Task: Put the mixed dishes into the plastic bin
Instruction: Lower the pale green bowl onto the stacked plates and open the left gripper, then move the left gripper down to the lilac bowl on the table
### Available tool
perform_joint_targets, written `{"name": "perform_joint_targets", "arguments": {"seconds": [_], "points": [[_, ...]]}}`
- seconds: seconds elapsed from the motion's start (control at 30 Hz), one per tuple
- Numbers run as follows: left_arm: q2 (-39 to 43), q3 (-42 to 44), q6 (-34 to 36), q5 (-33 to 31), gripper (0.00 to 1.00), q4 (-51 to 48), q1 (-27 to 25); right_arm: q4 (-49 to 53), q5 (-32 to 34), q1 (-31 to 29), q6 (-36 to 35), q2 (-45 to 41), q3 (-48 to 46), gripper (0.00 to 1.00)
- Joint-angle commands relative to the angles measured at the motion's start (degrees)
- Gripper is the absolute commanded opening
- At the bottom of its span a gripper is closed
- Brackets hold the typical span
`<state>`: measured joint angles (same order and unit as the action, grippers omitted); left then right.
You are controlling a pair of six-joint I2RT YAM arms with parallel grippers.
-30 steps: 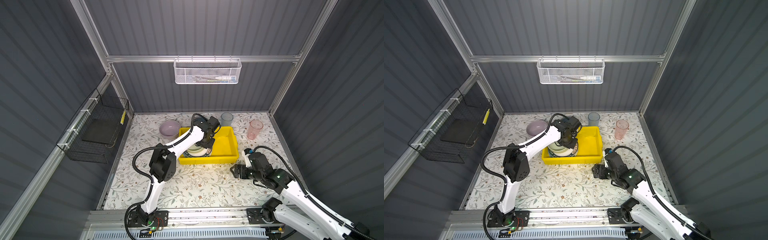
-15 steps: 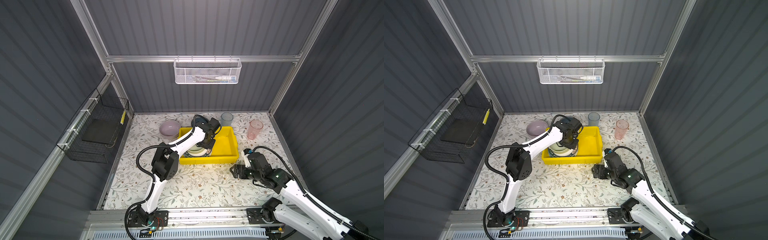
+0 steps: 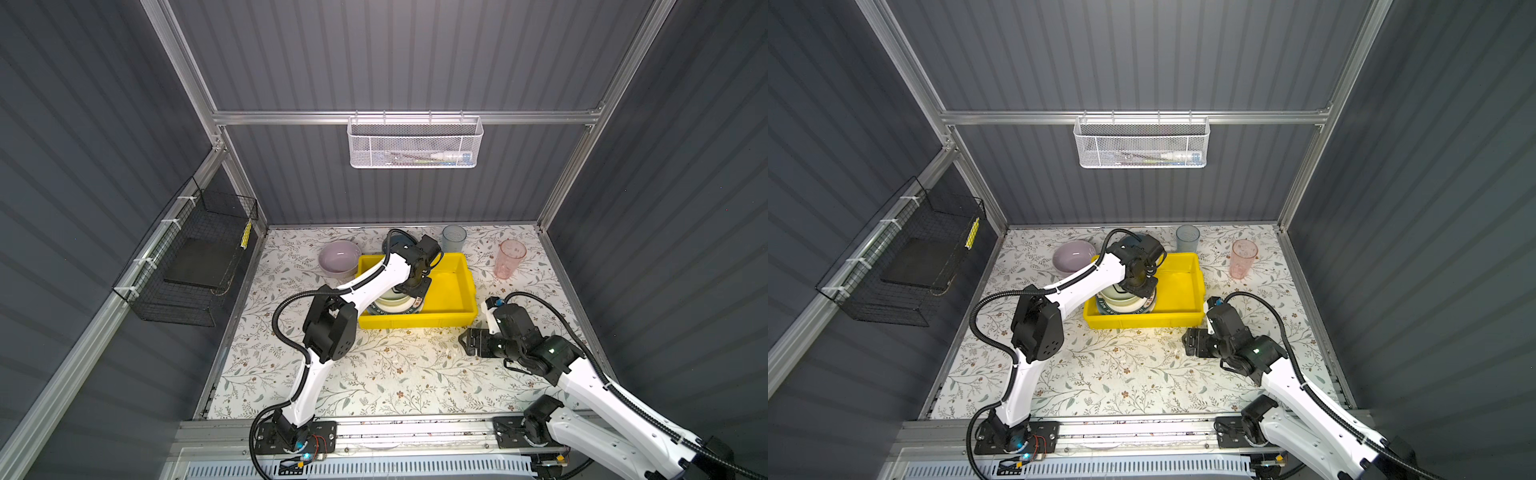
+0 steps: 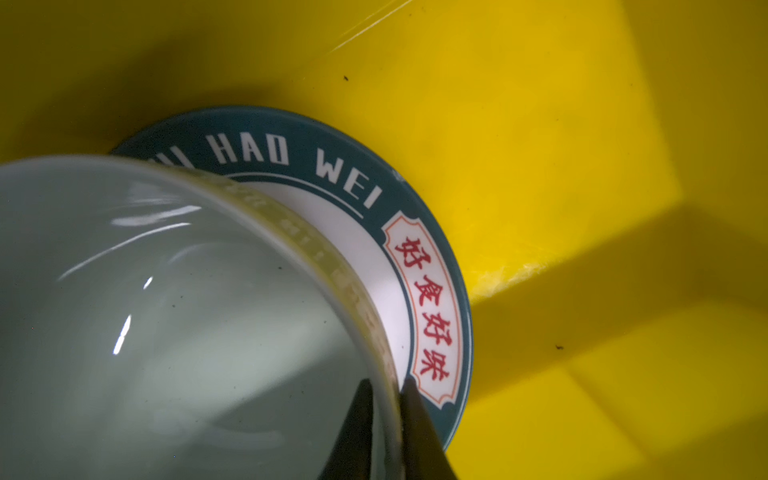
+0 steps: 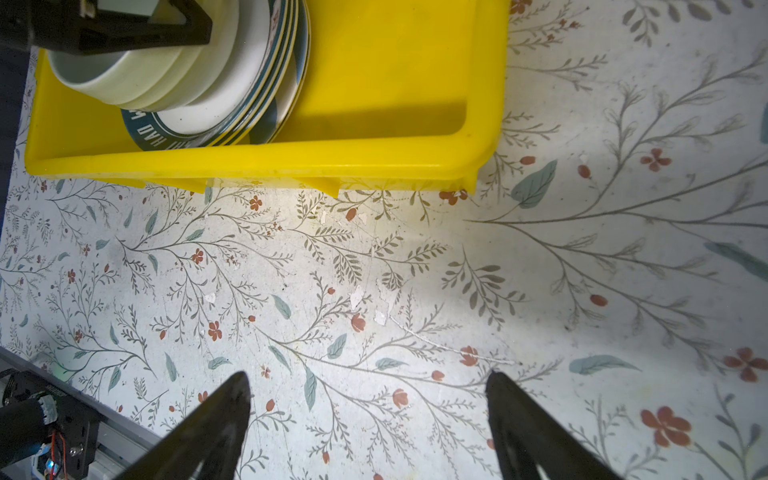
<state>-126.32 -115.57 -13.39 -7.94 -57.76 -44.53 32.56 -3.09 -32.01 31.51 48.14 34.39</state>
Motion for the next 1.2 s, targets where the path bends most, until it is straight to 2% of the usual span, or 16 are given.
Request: {"name": "perform_joint_targets", "arguments": {"seconds": [0.0,0.23,0.43,0.63,0.83,1.0,1.17], "points": [[0.99,0.26,1.18,0.15,0.20,1.32,0.06,-0.82,-0.34,-0.07,0.12,0.02,-0.27,0.89],[2.58,0.61,0.85,0.54,0.27,1.48,0.11,-0.68,-0.47,-0.08,0.31,-0.35,-0.56,0.89],[7.17,0.83,0.02,1.49,0.46,1.67,0.06,-0.48,-0.33,-0.10,0.33,-0.81,-0.62,0.89],[12.84,1.49,-0.30,-1.87,0.65,1.17,1.49,-0.68,-0.83,-0.14,0.49,-0.73,-0.89,0.89],[18.86,6.93,-2.04,-0.65,0.67,1.85,9.88,-0.67,-1.15,-0.12,0.50,-1.53,-0.84,0.89],[24.00,13.52,-2.95,-4.82,0.71,4.16,17.08,-0.65,-1.19,-0.12,0.42,-2.17,-0.83,0.90],[25.50,17.44,-2.66,-5.33,0.74,6.15,23.47,-0.39,-1.64,-0.15,0.33,-2.00,-0.31,0.89]]}}
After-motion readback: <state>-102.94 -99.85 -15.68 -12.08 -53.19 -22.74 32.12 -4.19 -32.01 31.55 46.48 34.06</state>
